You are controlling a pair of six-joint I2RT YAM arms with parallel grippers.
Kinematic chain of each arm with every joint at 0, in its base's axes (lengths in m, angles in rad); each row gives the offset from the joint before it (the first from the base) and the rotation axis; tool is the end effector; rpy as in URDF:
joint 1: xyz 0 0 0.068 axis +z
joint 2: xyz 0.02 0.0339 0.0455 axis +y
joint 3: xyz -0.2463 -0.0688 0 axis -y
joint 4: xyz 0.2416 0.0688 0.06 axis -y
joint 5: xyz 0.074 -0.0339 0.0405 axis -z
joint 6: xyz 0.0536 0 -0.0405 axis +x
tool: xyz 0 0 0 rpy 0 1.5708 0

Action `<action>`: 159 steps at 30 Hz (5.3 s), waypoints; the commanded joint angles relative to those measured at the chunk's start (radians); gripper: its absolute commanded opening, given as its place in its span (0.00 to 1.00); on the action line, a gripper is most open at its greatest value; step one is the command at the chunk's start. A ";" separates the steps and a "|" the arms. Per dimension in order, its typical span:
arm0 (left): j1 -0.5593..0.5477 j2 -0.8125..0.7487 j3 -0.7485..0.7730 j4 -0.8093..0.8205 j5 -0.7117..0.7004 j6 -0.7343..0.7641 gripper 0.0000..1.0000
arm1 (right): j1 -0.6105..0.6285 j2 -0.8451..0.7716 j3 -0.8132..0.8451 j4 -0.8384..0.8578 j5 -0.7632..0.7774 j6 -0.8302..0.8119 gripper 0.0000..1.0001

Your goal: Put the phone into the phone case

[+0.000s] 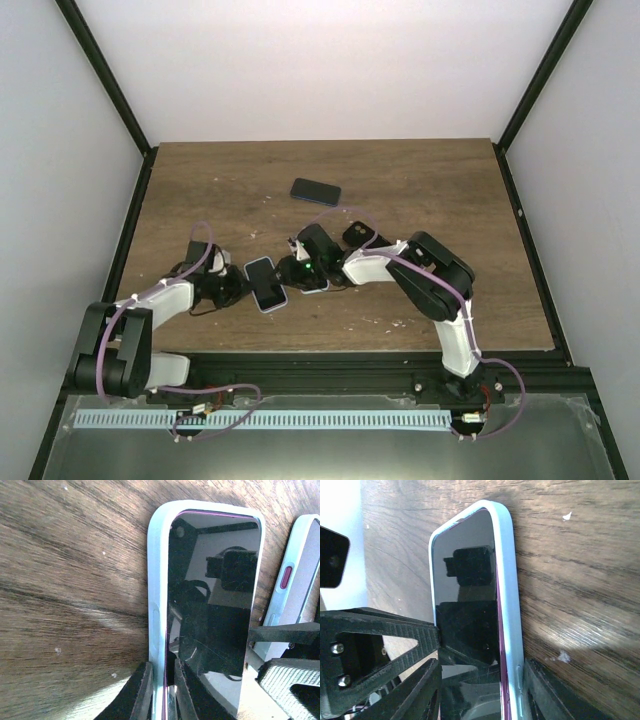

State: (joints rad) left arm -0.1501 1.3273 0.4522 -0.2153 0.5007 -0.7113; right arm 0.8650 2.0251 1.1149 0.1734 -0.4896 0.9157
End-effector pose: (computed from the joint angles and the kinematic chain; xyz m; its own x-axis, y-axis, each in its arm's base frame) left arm 0.2112 -0.0580 0.0982 -0.8931 -0.4441 -0.0722 -0.3069 0.7185 -0.6242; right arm 0.2491 0.3311 0.0994 -0.9773 -0.0678 -0.2006 -0.2012 0.5928 0.7798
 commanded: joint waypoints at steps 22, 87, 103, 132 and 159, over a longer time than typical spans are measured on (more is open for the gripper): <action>-0.003 -0.098 -0.069 -0.092 -0.035 -0.027 0.25 | 0.026 0.026 -0.027 0.330 -0.210 0.105 0.42; -0.003 -0.140 -0.122 0.094 0.121 -0.014 0.25 | 0.017 0.077 -0.010 0.467 -0.478 0.134 0.31; -0.096 -0.164 -0.164 0.277 0.251 -0.104 0.22 | 0.005 -0.078 -0.184 0.479 -0.400 0.128 0.29; -0.102 -0.170 -0.173 0.320 0.292 -0.110 0.22 | 0.005 -0.063 -0.076 0.187 -0.391 -0.080 0.07; -0.137 -0.141 -0.161 0.352 0.291 -0.100 0.31 | 0.011 -0.182 -0.200 0.124 -0.306 -0.109 0.02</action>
State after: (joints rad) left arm -0.2394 1.1442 0.2497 -0.0528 0.6548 -0.8295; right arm 0.8150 1.8950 0.9581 0.2604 -0.7609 0.8074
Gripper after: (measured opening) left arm 0.318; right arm 0.020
